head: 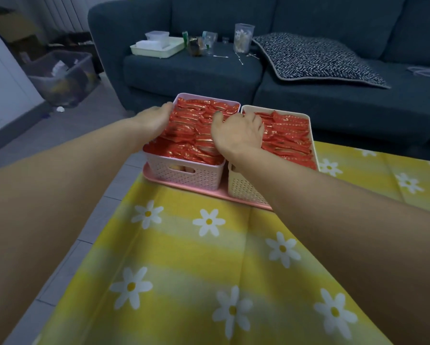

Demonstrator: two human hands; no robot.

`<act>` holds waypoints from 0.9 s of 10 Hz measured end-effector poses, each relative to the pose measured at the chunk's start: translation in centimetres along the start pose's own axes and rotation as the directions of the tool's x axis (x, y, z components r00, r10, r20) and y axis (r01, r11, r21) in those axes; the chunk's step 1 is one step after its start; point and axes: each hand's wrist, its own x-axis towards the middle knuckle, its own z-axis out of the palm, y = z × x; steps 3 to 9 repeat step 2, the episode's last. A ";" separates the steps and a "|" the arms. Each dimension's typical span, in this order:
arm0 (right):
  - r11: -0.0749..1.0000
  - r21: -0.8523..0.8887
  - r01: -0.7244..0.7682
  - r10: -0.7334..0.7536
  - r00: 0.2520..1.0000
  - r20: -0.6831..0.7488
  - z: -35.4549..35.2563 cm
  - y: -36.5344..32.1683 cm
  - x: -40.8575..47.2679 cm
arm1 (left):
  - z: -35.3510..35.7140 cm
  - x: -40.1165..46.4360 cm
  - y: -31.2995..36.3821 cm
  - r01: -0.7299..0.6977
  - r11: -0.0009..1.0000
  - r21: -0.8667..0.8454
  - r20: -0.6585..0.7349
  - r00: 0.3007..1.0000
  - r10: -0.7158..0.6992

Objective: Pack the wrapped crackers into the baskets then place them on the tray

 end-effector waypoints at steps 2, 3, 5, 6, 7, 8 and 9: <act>0.988 0.142 0.063 -0.052 0.996 -0.075 -5.4 -0.4 -2.7 | 0.0 -5.7 3.1 -0.357 0.929 0.097 -0.254 0.894 0.370; 0.988 0.142 0.063 -0.052 0.996 -0.075 -5.4 -0.4 -2.7 | 0.0 -5.7 3.1 -0.357 0.929 0.097 -0.254 0.894 0.370; 0.988 0.142 0.063 -0.052 0.996 -0.075 -5.4 -0.4 -2.7 | 0.0 -5.7 3.1 -0.357 0.929 0.097 -0.254 0.894 0.370; 0.988 0.142 0.063 -0.052 0.996 -0.075 -5.4 -0.4 -2.7 | 0.0 -5.7 3.1 -0.357 0.929 0.097 -0.254 0.894 0.370; 0.988 0.142 0.063 -0.052 0.996 -0.075 -5.4 -0.4 -2.7 | 0.0 -5.7 3.1 -0.357 0.929 0.097 -0.254 0.894 0.370; 0.988 0.142 0.063 -0.052 0.996 -0.075 -5.4 -0.4 -2.7 | 0.0 -5.7 3.1 -0.357 0.929 0.097 -0.254 0.894 0.370; 0.988 0.142 0.063 -0.052 0.996 -0.075 -5.4 -0.4 -2.7 | 0.0 -5.7 3.1 -0.357 0.929 0.097 -0.254 0.894 0.370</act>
